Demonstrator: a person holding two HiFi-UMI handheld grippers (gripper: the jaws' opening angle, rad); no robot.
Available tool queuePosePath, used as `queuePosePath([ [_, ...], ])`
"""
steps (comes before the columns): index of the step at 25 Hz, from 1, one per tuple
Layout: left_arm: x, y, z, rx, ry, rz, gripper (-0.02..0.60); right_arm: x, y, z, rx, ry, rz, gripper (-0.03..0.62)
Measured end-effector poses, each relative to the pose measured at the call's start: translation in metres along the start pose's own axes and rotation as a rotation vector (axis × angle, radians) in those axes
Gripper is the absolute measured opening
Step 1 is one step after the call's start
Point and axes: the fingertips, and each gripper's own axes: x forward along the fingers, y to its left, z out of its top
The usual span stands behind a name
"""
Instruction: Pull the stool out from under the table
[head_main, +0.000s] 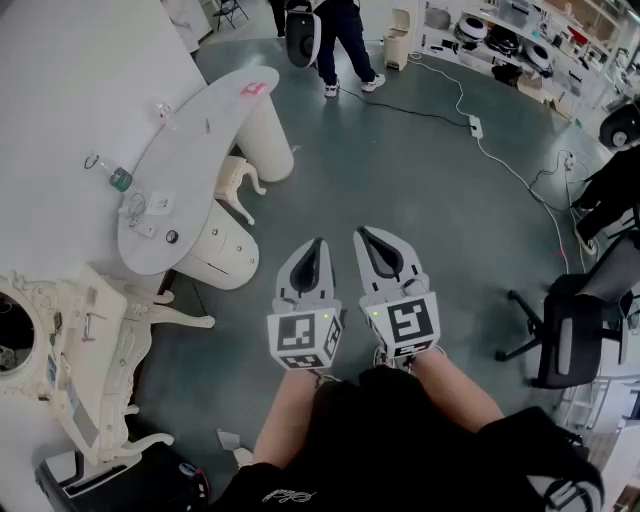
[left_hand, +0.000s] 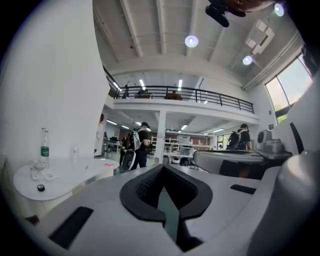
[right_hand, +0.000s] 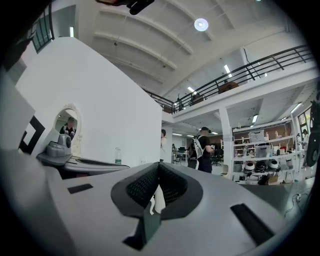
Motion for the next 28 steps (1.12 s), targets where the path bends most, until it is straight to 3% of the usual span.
queuePosePath([
  [9, 0.025, -0.016, -0.004, 0.016, 0.018, -0.012, 0.008, 0.008, -0.029, -0.01, 0.002, 0.016, -0.01, 0.006],
  [22, 0.089, -0.043, 0.003, 0.025, 0.006, 0.053, 0.007, 0.021, -0.105, -0.02, 0.05, 0.032, 0.04, 0.006],
  [28, 0.119, -0.028, -0.004, 0.031, 0.023, 0.066, 0.007, 0.054, -0.12, -0.035, 0.074, 0.032, 0.056, 0.006],
])
